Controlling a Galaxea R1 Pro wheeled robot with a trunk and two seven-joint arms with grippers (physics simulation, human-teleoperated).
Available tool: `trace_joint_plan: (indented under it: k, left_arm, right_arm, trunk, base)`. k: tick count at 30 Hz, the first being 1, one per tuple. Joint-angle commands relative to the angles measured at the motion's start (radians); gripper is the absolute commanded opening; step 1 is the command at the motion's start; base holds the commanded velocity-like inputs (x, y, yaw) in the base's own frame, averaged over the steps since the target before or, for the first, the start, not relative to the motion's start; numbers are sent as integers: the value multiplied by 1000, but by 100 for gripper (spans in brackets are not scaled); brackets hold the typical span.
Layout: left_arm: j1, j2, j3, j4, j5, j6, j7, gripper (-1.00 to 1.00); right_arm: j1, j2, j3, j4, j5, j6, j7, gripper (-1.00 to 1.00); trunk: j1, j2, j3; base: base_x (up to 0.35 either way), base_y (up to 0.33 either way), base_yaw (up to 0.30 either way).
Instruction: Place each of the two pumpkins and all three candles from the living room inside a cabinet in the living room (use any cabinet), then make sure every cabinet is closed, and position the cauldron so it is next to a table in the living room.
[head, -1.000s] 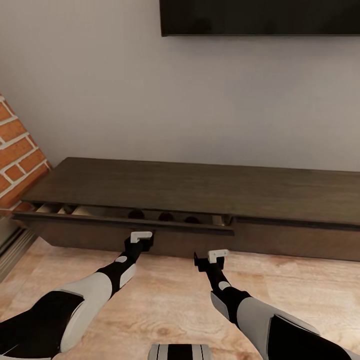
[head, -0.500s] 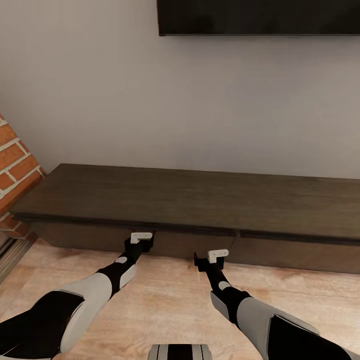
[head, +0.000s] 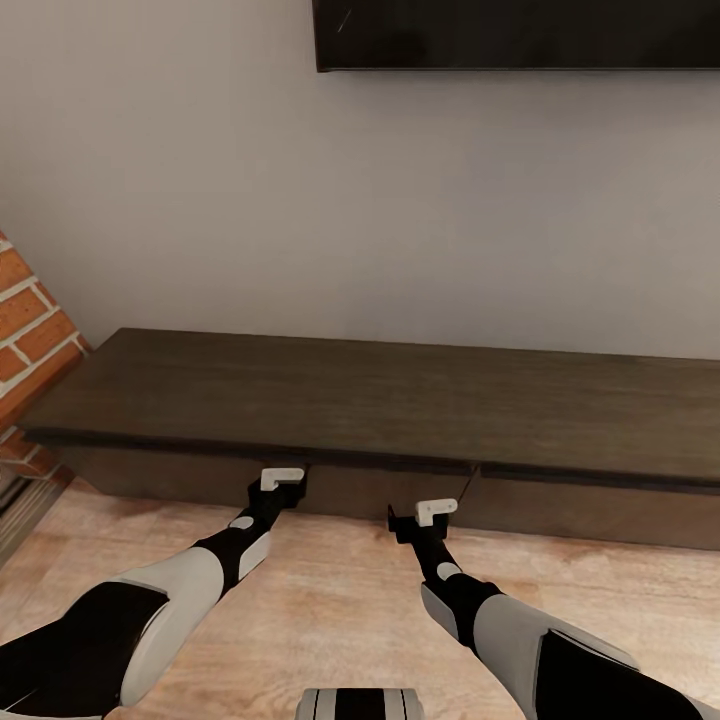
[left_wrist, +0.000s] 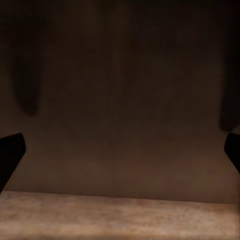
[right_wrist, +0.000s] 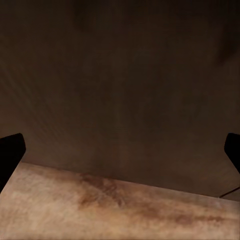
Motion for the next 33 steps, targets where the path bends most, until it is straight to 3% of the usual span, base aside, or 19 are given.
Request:
trace_joint_plan:
  k: [1,16,33]
  left_arm:
    - [-2,0,2,-25,14,-3,0,100]
    - [-2,-3,2,-25,14,2,-1,100]
    - [-1,-16,9,28,24,7,-10,100]
  right_arm:
    - [0,0,9,-1,-2,0,-8,100]
    - [0,0,9,-1,0,0,-7,100]
    - [4,2,5,-5,-2,6,-8,100]
  trunk:
    - [0,0,-1]
    - [0,0,-1]
    - [0,0,-1]
  base:
    - [-56,0,0]
    - [-222,-45,0]
    - [-19,-17,0]
